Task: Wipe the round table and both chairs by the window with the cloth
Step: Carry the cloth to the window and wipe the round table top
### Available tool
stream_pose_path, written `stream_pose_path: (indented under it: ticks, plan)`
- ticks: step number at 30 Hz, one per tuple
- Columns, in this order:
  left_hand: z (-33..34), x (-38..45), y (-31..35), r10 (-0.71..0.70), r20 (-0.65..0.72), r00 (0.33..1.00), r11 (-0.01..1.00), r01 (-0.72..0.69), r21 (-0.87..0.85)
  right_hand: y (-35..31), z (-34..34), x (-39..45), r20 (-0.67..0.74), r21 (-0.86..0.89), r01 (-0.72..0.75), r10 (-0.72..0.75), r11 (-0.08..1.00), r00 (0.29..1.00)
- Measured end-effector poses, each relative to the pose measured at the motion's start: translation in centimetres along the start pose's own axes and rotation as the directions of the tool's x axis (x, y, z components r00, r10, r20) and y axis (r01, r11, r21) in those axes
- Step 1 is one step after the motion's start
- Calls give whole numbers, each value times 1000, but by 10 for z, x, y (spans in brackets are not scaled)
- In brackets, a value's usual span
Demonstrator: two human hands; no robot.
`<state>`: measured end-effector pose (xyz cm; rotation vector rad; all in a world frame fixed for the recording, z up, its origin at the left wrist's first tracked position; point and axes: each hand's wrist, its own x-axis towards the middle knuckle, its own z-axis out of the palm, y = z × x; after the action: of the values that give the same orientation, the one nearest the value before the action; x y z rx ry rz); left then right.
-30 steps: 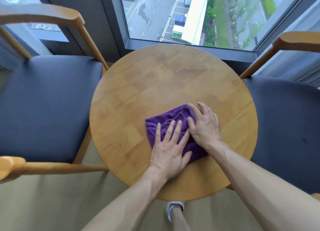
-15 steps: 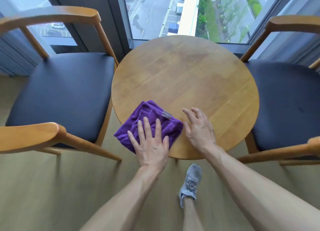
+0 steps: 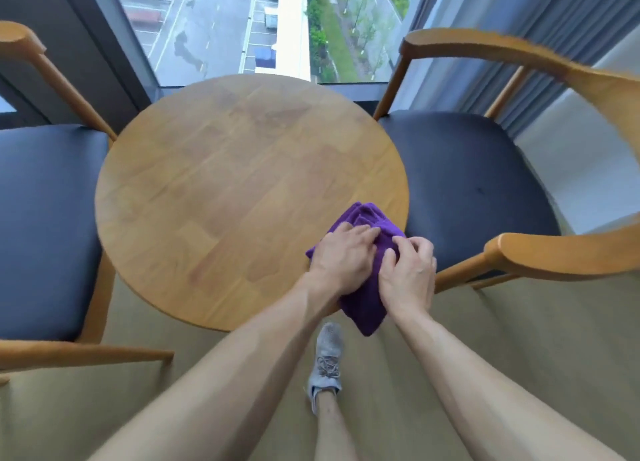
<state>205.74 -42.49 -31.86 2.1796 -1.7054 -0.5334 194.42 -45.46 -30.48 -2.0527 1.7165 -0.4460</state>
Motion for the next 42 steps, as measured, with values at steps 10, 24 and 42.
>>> stream_pose_path:
  ticks: [10, 24, 42]
  plan:
    - [-21, 19, -86, -289, -274, 917, 952, 306, 21, -27, 49, -4, 120, 51, -328, 320, 943, 940]
    - [-18, 94, -123, -399, -273, 876, 861, 460, 217, -3, 56, 149, 22, -124, -129, 133, 984, 991]
    - [-68, 228, -154, -412, -370, 833, 827, 512, 231, -76, 100, 361, 420, -72, 431, -364, 900, 831]
